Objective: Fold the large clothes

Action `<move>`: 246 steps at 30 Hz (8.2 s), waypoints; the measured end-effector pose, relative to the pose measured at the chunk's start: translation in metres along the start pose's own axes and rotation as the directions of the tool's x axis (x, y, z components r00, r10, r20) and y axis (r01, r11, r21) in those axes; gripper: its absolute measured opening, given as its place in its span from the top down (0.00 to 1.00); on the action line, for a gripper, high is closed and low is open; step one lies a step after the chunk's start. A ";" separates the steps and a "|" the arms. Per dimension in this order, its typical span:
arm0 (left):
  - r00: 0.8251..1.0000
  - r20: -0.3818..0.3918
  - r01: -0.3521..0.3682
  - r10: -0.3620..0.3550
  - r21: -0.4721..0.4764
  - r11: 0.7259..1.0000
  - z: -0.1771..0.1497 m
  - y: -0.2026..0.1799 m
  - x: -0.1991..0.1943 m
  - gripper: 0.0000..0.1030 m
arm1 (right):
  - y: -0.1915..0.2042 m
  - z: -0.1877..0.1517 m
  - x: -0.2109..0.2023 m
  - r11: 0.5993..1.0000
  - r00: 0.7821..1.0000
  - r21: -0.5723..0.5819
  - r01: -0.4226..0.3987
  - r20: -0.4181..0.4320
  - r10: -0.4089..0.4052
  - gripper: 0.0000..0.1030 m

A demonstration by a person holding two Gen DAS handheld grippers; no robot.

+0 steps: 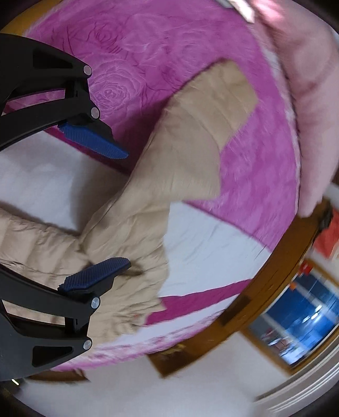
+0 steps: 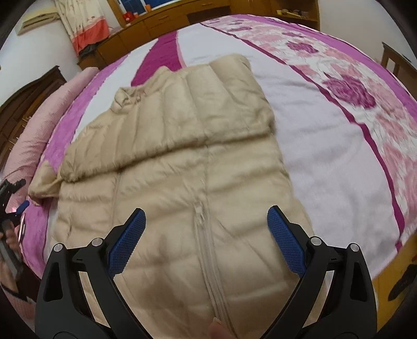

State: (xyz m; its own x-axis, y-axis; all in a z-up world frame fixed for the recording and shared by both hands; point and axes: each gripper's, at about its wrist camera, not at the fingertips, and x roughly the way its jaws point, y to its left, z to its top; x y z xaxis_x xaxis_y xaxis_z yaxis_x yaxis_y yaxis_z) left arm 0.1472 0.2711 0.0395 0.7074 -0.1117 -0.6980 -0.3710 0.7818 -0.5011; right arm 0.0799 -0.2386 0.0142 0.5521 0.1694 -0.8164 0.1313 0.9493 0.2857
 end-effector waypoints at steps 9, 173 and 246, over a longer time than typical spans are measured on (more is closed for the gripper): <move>0.999 0.038 0.041 -0.033 -0.248 0.968 0.019 0.052 0.036 0.26 | -0.001 -0.012 -0.009 1.000 1.000 0.021 0.020 -0.011 -0.020 0.09; 0.994 -0.071 -0.046 0.080 0.391 0.919 -0.086 -0.053 -0.011 0.20 | 0.181 0.075 0.030 0.952 0.987 -0.270 -0.148 0.013 0.157 0.91; 0.994 -0.084 -0.017 0.076 0.549 0.835 -0.107 -0.156 0.052 0.26 | -0.008 0.089 0.001 0.999 0.993 0.005 -0.042 0.109 0.041 0.79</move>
State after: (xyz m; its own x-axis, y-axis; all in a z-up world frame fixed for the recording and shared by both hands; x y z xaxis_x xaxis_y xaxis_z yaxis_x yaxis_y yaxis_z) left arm 0.1772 0.0781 0.0267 0.6241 -0.1034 -0.7744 0.0084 0.9920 -0.1257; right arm 0.1528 -0.2695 0.0563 0.6433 0.1785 -0.7445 0.1123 0.9399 0.3224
